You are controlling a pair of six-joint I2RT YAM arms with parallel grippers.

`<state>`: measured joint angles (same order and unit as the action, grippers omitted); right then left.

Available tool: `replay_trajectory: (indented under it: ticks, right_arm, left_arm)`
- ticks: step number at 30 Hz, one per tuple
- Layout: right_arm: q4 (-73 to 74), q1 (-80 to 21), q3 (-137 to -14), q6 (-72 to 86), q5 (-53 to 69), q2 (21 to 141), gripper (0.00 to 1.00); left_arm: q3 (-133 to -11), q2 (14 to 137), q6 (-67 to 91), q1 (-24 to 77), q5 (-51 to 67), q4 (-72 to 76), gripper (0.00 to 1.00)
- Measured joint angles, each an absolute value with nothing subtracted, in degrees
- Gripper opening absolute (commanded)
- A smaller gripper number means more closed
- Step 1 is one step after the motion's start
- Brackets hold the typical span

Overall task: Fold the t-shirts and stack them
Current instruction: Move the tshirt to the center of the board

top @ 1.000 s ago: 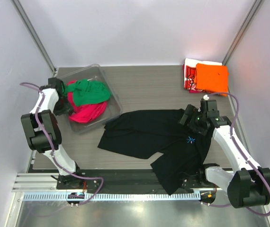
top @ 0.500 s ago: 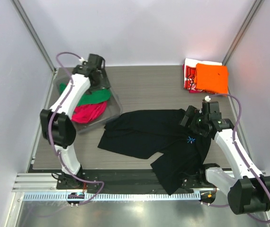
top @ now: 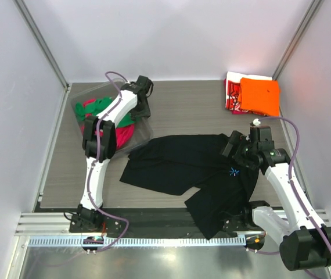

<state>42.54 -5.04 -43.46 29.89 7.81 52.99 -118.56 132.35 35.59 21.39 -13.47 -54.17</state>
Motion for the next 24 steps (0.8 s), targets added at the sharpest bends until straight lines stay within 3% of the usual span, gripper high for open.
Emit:
replay_trajectory:
  ticks: [2, 5, 18, 20, 22, 24]
  right_arm:
    - [42.5, -5.0, -43.6, 29.9, 7.8, 53.0, 1.0]
    - [42.6, -5.0, -43.6, 29.9, 7.8, 53.1, 1.0]
    - [42.5, -5.1, -43.7, 30.1, 8.4, 53.9, 1.0]
    - [42.7, -5.1, -43.9, 30.1, 8.8, 54.0, 1.0]
    - [43.4, -5.1, -44.6, 30.1, 9.0, 54.0, 1.0]
    - [44.0, -5.1, -45.5, 30.0, 9.1, 54.0, 1.0]
  left_arm:
    - [-117.1, 131.9, 34.4, 21.4, -14.4, -53.9, 0.16]
    - [-114.1, 129.8, 32.9, 21.0, -18.1, -56.1, 0.01]
    - [-105.6, 124.8, 12.4, 3.4, -16.2, -51.1, 0.02]
    - [-107.9, 125.3, 11.2, 0.9, -13.1, -53.5, 0.08]
    - [-114.9, 128.6, 11.8, 0.1, -10.6, -58.3, 0.37]
    - [-119.1, 130.9, 13.6, 0.0, -10.0, -60.4, 0.59]
